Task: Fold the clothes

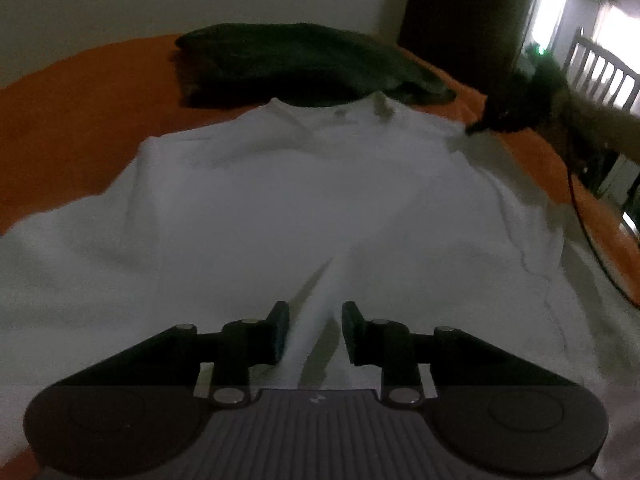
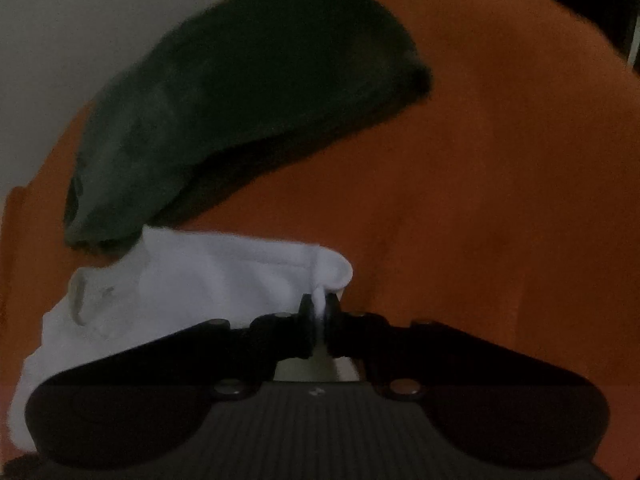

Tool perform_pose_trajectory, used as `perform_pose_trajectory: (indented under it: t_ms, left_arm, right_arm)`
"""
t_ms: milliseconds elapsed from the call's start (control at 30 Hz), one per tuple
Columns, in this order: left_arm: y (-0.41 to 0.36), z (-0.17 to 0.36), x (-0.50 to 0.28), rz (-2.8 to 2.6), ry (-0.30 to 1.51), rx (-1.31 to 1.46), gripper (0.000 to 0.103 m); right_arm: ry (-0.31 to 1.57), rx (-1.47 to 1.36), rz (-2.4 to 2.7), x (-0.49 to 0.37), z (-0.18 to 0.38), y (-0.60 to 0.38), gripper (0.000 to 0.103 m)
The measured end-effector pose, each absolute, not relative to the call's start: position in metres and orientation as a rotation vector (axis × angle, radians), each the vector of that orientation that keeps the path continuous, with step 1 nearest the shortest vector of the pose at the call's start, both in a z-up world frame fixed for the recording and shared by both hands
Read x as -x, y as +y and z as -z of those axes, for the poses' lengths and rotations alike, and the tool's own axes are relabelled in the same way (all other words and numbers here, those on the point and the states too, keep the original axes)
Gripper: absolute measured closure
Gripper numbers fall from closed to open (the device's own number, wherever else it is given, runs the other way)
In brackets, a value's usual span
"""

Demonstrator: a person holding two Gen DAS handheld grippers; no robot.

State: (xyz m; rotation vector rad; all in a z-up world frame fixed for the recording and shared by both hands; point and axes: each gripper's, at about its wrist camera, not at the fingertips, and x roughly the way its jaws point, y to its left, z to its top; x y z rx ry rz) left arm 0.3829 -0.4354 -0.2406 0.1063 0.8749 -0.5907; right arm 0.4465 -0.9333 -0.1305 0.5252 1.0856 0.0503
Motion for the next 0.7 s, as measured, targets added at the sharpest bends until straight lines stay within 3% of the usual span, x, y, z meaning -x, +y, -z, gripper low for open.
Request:
perform_pose_trajectory:
  t_ms: [100, 267, 333, 467, 567, 700]
  left_arm:
    - [-0.428, 0.241, -0.383, 0.579, 0.901, -0.090, 0.060]
    - [-0.428, 0.262, -0.382, 0.514, 0.971, -0.134, 0.057]
    - [-0.427, 0.262, -0.379, 0.509, 0.968, -0.143, 0.055]
    - [-0.426, 0.264, -0.375, 0.499, 0.961, -0.160, 0.055]
    - [-0.425, 0.266, -0.372, 0.492, 0.957, -0.173, 0.052]
    - [-0.425, 0.268, -0.368, 0.482, 0.951, -0.190, 0.040]
  right_arm:
    - [1.043, -0.436, 0.009, -0.441, 0.122, -0.926, 0.097]
    - [0.947, -0.157, 0.197, -0.436, 0.126, -0.916, 0.097]
    - [0.998, -0.265, 0.163, -0.434, 0.137, -0.931, 0.096]
    - [0.914, -0.560, 0.076, -0.393, 0.122, -0.948, 0.079]
    - [0.896, -0.606, -0.021, -0.340, 0.107, -0.935, 0.077]
    - [0.917, -0.387, -0.104, -0.258, 0.100, -0.896, 0.075]
